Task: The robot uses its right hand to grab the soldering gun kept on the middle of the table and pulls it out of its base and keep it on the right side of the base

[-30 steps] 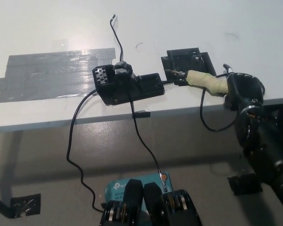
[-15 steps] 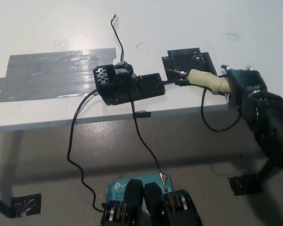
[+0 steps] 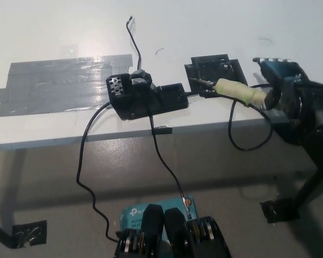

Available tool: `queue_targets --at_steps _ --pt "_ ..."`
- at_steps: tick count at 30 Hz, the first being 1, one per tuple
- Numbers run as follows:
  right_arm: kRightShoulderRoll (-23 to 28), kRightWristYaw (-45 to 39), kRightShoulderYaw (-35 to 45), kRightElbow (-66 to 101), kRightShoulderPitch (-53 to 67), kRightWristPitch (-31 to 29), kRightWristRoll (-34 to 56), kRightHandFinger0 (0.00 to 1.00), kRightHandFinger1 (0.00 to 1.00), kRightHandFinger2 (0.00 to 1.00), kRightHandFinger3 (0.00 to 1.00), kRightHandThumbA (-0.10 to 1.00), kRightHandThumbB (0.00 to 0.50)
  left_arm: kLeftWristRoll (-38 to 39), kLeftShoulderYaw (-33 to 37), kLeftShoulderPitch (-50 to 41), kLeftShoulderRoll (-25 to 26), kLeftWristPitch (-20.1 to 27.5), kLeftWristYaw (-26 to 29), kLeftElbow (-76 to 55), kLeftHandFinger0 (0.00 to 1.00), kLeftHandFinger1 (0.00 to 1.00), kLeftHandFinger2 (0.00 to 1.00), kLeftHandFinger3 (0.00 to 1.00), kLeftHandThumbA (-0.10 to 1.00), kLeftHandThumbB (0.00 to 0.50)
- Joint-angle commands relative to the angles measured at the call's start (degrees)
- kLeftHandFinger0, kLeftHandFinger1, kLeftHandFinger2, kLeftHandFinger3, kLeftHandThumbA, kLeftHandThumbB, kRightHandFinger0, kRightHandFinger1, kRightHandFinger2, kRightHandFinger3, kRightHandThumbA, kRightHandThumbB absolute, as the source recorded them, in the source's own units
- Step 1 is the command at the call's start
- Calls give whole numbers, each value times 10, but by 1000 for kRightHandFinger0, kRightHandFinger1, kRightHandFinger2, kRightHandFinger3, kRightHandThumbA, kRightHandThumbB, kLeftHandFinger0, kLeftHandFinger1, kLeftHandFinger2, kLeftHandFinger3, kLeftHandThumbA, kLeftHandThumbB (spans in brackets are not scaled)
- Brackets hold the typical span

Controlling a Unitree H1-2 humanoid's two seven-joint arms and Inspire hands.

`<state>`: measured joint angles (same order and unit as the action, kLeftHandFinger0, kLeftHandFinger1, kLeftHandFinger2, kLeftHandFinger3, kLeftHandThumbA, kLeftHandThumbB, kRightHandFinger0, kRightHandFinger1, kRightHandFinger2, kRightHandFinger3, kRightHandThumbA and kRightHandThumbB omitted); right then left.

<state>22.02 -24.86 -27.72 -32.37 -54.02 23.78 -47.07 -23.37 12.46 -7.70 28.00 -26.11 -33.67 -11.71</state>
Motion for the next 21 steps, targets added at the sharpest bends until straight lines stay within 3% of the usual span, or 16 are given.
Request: queue_targets --at_steps 1,10,14,15,17,19,20,21 --pt "24 -53 14 39 -48 20 17 1000 1000 1000 1000 1000 500 -12 -11 -11 3 -8 -19 -14 875 959 1000 1000 752 220" --pt "68 -98 33 117 -41 4 40 1000 1000 1000 1000 1000 500 -17 -10 -17 3 -8 -24 -15 856 937 1000 1000 768 214" --pt "65 -99 36 117 -42 2 42 1000 1000 1000 1000 1000 500 -17 -14 -18 4 -8 -26 -17 851 935 1000 1000 766 215" --pt "96 -104 99 239 12 9 99 1000 1000 1000 1000 1000 500 -29 -13 -15 11 -8 -28 -21 788 876 1000 1000 799 235" --pt "111 -114 127 317 62 11 121 1000 1000 1000 1000 1000 500 -28 -13 -15 2 -8 -28 -16 902 1000 1000 1000 794 229" --pt "116 -126 153 378 100 25 145 1000 1000 1000 1000 1000 500 -34 -14 -16 -4 -8 -31 -17 887 957 1000 1000 778 211" --pt "121 -144 165 427 127 31 141 1000 1000 1000 1000 1000 500 -34 -16 -18 -4 -8 -33 -20 866 953 1000 1000 796 229" --pt "134 -150 179 500 173 32 138 1000 1000 1000 1000 1000 500 -23 -14 -16 -7 -8 -24 -12 920 1000 1000 1000 770 207"
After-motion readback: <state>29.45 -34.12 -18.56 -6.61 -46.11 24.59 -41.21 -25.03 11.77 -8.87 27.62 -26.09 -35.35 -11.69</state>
